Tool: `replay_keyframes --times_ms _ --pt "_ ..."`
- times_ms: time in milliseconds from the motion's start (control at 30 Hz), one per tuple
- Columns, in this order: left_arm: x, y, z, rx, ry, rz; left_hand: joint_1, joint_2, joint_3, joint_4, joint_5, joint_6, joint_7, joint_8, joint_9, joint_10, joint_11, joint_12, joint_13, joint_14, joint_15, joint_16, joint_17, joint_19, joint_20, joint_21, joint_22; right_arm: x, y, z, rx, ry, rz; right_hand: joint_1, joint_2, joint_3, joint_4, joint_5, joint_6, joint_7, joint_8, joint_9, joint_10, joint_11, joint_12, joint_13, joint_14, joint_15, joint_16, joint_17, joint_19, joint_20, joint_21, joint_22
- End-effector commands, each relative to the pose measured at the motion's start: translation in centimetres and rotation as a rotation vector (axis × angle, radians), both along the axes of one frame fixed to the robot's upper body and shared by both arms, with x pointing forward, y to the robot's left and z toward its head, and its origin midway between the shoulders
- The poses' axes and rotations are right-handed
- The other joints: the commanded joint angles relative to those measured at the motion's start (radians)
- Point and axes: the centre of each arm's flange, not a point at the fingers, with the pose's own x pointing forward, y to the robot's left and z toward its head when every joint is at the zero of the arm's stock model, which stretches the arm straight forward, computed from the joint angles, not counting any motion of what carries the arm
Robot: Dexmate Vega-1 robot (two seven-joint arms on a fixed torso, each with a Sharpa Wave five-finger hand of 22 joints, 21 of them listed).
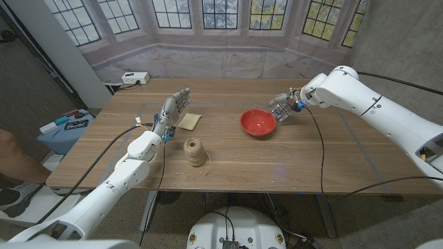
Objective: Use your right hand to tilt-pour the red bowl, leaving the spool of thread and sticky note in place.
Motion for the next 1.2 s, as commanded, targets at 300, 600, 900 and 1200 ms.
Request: replay_keyframes --times_ms 300,600,900,1200 --pt "-0.9 0.1 -0.8 -0.01 -0.002 0.008 0.015 0.0 -0.003 -0.006 0.005 0.023 0.005 0.008 0.005 0.013 0.0 -0.002 0.002 0.004 0.009 0.004 0.004 0.005 0.003 -0.002 0.005 0.6 1.6 -0.7 -0.094 0.055 -0.023 0.036 -0.002 -0.008 0.002 0.009 0.027 0.012 0.005 0.003 0.038 -0.015 0.022 0.01 0.028 -0.014 0.017 0.012 0.023 -0.002 0.011 0.003" --pt "-1.5 -0.1 -1.1 -0.005 -0.003 0.008 0.018 0.0 -0.005 -0.007 0.005 0.04 0.006 0.012 0.005 0.015 0.004 -0.003 0.003 0.004 0.009 0.004 0.004 0.006 0.004 -0.003 0.005 0.6 1.2 -1.3 -0.104 0.049 -0.04 0.05 -0.001 -0.01 0.002 0.011 0.032 0.005 0.003 0.004 0.043 -0.021 0.027 0.015 0.03 -0.022 0.021 0.017 0.026 -0.006 0.011 0.003" --pt "-2.1 0.1 -1.1 -0.005 -0.007 0.017 0.02 0.001 -0.006 -0.008 0.005 0.043 0.005 0.011 0.006 0.016 0.003 -0.004 0.003 0.005 0.013 0.004 0.004 0.006 0.005 -0.005 0.005 0.9 1.5 -1.6 -0.127 0.046 -0.052 0.08 0.003 -0.013 0.002 0.014 0.054 -0.009 0.006 0.009 0.073 -0.033 0.048 0.027 0.054 -0.044 0.037 0.029 0.038 -0.014 0.014 0.004" --pt "-2.1 0.4 -1.3 -0.012 -0.008 0.021 0.023 0.001 -0.007 -0.009 0.006 0.045 0.003 0.01 0.006 0.02 0.005 -0.004 0.003 0.007 0.014 0.004 0.004 0.007 0.006 -0.005 0.005 1.5 2.2 -1.6 -0.153 0.044 -0.065 0.11 0.006 -0.028 0.007 0.014 0.079 -0.012 0.005 0.017 0.123 -0.066 0.093 0.054 0.087 -0.06 0.061 0.052 0.054 -0.02 0.018 0.006"
